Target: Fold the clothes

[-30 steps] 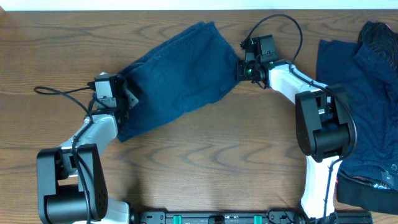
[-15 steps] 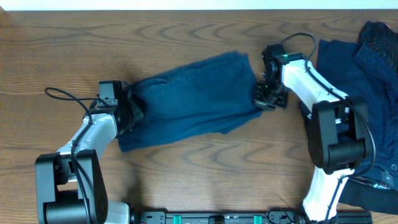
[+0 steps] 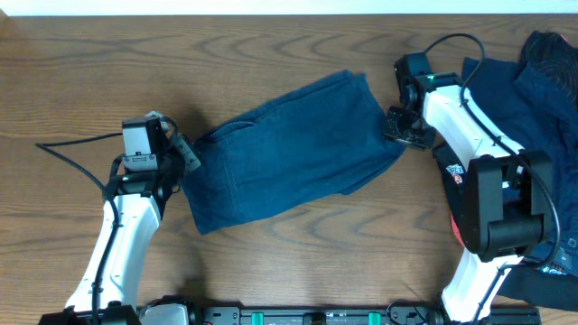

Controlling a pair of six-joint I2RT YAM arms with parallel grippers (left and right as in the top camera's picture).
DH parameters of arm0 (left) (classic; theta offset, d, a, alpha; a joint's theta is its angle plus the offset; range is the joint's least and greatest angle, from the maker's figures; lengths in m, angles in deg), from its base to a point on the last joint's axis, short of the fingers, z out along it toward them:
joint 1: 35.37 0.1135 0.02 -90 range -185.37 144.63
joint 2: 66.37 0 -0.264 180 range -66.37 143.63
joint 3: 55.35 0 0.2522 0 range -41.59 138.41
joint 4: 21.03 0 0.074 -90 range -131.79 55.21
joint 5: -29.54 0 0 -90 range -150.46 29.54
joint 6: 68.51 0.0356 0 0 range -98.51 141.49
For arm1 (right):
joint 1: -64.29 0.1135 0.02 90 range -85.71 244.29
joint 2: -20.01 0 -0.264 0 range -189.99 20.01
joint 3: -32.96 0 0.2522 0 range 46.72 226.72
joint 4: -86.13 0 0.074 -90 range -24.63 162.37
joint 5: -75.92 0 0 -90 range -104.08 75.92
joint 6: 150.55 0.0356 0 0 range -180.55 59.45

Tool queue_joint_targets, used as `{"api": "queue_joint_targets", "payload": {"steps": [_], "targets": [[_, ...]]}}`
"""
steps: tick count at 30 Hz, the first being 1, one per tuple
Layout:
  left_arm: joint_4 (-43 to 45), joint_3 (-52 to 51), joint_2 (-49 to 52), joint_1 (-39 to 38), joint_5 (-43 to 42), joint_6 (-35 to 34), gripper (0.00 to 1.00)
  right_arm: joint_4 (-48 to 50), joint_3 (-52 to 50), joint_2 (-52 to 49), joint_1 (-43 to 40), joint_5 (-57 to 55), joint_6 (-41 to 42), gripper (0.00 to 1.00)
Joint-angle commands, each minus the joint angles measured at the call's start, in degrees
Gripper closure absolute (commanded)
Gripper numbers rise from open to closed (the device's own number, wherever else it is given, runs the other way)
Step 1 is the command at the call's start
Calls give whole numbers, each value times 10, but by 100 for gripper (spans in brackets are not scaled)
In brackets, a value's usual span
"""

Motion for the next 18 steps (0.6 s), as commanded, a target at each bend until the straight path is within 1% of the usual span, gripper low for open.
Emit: {"api": "queue_joint_targets", "payload": {"steps": [1, 3, 9, 13, 18], "targets": [[2, -2, 8, 2, 9, 8, 48, -12, -2, 12, -8, -22, 3, 53], [9, -2, 18, 2, 10, 8, 42, -20, -2, 12, -8, -24, 4, 53], [62, -2, 61, 2, 12, 28, 34, -13, -1, 25, -12, -37, 3, 54], [104, -2, 98, 2, 12, 38, 34, -7, -1, 52, -16, -37, -18, 54], [114, -2, 141, 2, 24, 37, 35, -8, -1, 67, -14, -35, -25, 52]]}}
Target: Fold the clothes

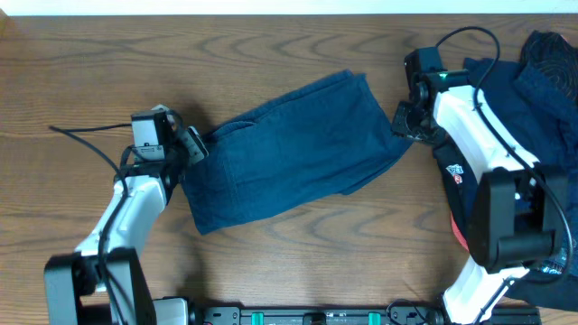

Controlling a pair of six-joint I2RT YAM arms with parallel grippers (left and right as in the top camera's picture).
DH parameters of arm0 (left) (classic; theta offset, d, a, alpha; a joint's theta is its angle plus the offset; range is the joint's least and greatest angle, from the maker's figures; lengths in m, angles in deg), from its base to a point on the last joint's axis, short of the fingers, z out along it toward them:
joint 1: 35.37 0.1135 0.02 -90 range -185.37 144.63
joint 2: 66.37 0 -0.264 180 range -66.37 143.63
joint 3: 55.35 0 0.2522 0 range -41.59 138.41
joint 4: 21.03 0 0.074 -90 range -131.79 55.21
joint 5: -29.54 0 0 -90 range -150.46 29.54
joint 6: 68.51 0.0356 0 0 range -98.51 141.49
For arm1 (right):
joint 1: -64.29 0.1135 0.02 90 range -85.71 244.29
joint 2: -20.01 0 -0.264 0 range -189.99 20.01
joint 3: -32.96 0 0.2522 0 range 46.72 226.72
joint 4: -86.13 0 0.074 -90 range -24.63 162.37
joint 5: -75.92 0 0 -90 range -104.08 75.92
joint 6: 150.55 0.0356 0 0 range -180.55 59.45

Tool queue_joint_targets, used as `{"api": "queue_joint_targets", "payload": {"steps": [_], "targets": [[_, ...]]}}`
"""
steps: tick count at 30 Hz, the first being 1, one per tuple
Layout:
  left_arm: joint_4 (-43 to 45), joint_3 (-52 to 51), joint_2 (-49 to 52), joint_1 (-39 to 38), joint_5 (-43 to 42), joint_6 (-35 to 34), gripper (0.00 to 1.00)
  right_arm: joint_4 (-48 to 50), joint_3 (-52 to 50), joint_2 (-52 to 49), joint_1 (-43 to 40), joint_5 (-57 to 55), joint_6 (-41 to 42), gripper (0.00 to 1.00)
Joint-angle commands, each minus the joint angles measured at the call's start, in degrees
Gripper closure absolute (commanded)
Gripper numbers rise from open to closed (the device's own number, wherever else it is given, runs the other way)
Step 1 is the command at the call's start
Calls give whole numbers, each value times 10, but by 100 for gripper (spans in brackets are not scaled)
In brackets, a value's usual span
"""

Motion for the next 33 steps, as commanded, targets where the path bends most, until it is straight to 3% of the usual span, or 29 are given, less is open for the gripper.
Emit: {"api": "queue_joint_targets", "payload": {"steps": [1, 3, 6, 7, 8, 11, 13, 22, 33], "targets": [[8, -1, 27, 2, 15, 11, 37, -1, -1, 16, -6, -8, -12, 51], [16, -1, 29, 2, 15, 11, 52, -4, -1, 15, -6, -8, -13, 51], [31, -1, 22, 2, 11, 11, 92, -9, -1, 15, -6, -9, -12, 52], [33, -1, 16, 2, 11, 11, 94, -15, -1, 15, -6, -9, -12, 54], [33, -1, 10, 2, 12, 11, 94, -26, -1, 15, -8, -8, -12, 56], [30, -1, -13, 2, 12, 11, 94, -75, -2, 15, -12, -10, 6, 82], [28, -1, -26, 2, 12, 5, 94, -94, -4, 15, -19, -11, 18, 93], [3, -2, -28, 2, 14, -17, 94, -93, -47, 15, -20, 16, 7, 95], [0, -2, -28, 2, 14, -17, 94, 82, -132, 15, 6, 122, -19, 91]]}}
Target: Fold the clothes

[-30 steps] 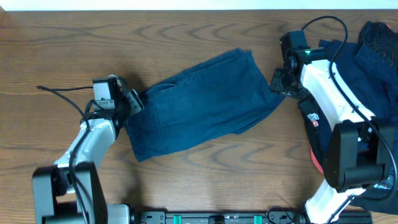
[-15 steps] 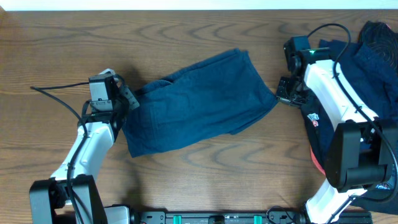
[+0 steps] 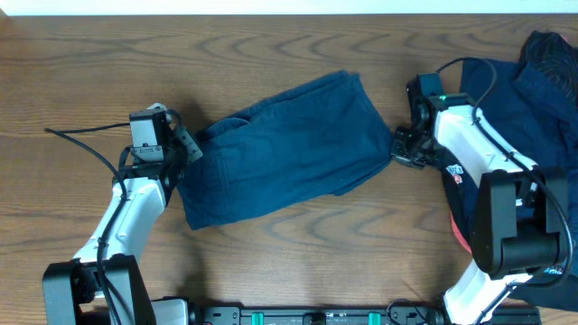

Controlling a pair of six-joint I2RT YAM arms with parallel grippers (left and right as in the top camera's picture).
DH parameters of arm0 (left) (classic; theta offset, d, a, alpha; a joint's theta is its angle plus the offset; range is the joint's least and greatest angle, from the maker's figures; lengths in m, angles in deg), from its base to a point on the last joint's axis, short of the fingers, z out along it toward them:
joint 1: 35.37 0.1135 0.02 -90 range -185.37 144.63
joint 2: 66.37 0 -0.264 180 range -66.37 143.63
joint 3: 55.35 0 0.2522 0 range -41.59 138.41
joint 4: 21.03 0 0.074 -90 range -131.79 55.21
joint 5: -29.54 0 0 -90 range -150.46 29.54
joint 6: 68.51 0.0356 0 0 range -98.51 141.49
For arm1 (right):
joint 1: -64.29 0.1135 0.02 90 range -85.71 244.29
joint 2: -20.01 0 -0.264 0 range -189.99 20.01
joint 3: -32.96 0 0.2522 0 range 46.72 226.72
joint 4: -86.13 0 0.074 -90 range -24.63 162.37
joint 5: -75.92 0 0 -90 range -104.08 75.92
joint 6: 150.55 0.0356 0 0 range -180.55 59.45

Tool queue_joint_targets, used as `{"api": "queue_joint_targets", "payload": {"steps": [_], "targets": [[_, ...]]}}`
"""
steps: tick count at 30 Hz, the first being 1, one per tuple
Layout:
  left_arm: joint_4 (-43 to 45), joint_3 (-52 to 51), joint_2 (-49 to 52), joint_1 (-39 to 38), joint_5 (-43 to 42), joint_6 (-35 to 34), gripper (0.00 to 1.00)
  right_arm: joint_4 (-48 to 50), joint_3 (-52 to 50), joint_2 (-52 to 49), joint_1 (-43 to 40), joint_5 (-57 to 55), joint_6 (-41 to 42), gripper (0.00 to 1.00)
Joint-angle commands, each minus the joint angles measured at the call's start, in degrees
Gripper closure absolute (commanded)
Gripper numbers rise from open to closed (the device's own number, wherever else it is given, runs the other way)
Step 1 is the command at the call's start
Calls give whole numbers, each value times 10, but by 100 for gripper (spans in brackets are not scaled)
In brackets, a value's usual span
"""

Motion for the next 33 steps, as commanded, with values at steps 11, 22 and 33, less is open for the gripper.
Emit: {"api": "queue_joint_targets", "payload": {"steps": [11, 22, 33], "targets": [[-8, -2, -1, 2, 7, -3, 94, 129, -13, -6, 52, 50, -10, 84], [-9, -2, -1, 2, 7, -3, 94, 105, -14, -11, 53, 46, -10, 86], [-10, -2, -1, 2, 7, -3, 94, 33, -14, -11, 49, -66, 7, 95]]}}
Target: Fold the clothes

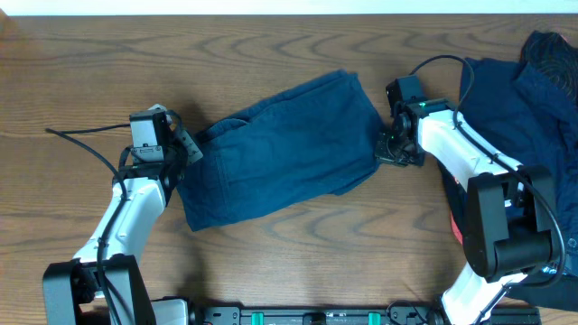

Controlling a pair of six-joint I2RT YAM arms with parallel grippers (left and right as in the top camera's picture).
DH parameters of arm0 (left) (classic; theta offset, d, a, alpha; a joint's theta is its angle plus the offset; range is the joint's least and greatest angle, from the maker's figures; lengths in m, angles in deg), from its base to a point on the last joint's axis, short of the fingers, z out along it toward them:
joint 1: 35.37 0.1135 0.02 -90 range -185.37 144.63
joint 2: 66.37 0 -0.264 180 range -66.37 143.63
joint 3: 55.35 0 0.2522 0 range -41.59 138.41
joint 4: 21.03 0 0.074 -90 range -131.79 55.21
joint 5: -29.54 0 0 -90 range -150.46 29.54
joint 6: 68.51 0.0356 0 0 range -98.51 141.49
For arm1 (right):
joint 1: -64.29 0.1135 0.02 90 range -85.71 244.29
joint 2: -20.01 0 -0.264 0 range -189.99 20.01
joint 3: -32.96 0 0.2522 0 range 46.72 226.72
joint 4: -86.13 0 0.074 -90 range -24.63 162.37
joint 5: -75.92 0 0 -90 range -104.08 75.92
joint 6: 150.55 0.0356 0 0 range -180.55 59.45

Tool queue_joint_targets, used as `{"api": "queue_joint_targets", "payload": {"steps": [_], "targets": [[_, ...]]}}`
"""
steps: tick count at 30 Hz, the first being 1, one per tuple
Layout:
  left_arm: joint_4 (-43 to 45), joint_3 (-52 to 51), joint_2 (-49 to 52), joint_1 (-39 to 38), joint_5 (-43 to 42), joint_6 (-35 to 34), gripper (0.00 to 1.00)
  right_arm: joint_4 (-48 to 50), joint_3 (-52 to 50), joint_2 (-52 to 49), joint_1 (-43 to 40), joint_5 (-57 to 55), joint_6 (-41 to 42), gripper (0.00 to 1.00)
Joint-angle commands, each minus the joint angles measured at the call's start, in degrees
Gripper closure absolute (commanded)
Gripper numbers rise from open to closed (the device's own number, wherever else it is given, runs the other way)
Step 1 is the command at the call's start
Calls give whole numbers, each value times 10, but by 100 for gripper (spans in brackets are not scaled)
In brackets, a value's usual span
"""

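A dark blue garment (284, 149) lies folded and slanted across the middle of the table in the overhead view. My left gripper (188, 149) sits at its left end, its fingers closed on the cloth's edge. At the right end, my right gripper (386, 150) presses against the garment's corner and looks shut on it. The fingertips of both grippers are small and dark against the cloth.
A pile of more dark blue clothes (533, 81) lies at the right edge, behind and under my right arm. Cables trail from both arms. Bare wood table (289, 54) runs along the far side and the front.
My right gripper has moved left, and the garment's right corner has come in with it. The left gripper and the left end of the cloth are unchanged.
Both grippers were at the garment's two ends. Then the right one stood higher, off the corner, and the left had shifted slightly. Then the left end sat further left and the right gripper was back at the corner. That corner now sits further inward.
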Motion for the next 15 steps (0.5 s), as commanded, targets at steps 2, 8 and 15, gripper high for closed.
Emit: {"api": "queue_joint_targets", "payload": {"steps": [2, 8, 15], "targets": [[-2, -2, -1, 2, 7, -3, 94, -4, -3, -11, 0, -56, 11, 99], [-3, -2, -1, 2, 7, -3, 94, 14, -3, -11, 0, -56, 11, 88], [-4, -2, -1, 2, 7, -3, 94, 23, -3, -11, 5, -28, 11, 78]]}}
